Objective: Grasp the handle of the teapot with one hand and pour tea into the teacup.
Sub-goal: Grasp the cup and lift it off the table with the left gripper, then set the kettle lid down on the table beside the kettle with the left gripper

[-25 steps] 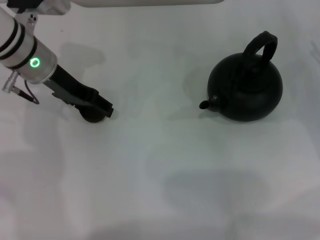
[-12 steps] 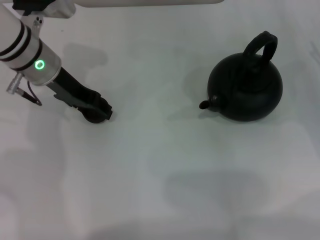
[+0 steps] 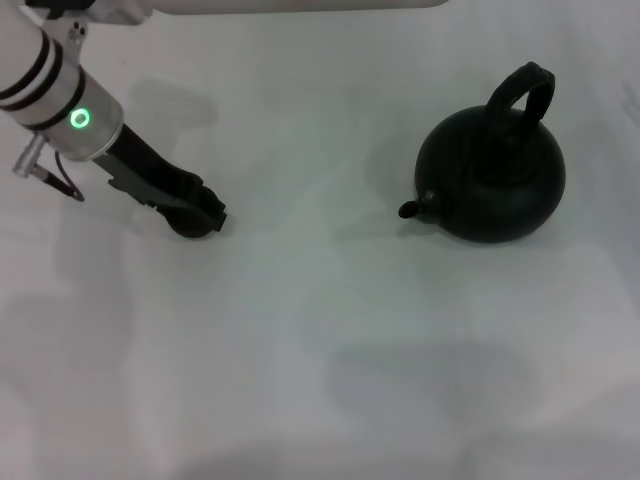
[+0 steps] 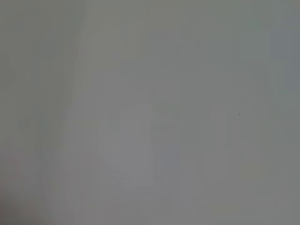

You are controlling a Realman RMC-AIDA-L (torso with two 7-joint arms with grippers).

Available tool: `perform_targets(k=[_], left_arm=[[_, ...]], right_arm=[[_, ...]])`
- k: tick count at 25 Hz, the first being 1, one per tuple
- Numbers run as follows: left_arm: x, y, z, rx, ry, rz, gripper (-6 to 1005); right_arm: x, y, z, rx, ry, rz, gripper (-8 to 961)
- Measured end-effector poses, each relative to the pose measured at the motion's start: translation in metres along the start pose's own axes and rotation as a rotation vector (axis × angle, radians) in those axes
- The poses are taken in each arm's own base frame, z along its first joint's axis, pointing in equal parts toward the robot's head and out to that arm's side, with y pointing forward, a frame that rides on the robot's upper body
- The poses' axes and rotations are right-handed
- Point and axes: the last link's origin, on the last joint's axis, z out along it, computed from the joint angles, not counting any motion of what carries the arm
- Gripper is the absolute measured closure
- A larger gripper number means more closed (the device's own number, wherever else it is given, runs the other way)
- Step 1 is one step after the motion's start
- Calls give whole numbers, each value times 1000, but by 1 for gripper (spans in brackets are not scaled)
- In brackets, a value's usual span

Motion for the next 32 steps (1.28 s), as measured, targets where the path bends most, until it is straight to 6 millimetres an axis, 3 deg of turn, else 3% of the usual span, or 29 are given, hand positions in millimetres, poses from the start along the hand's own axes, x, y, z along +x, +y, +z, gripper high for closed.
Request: perform_targets(k=[8,32], left_arm=[[12,9,-10,0,25,56,293],[35,41,-15,-63,123,236,294]], right_arm=[[0,0,2,0,4,-2,70],[-7,8,7,-25,-23,-4,69]])
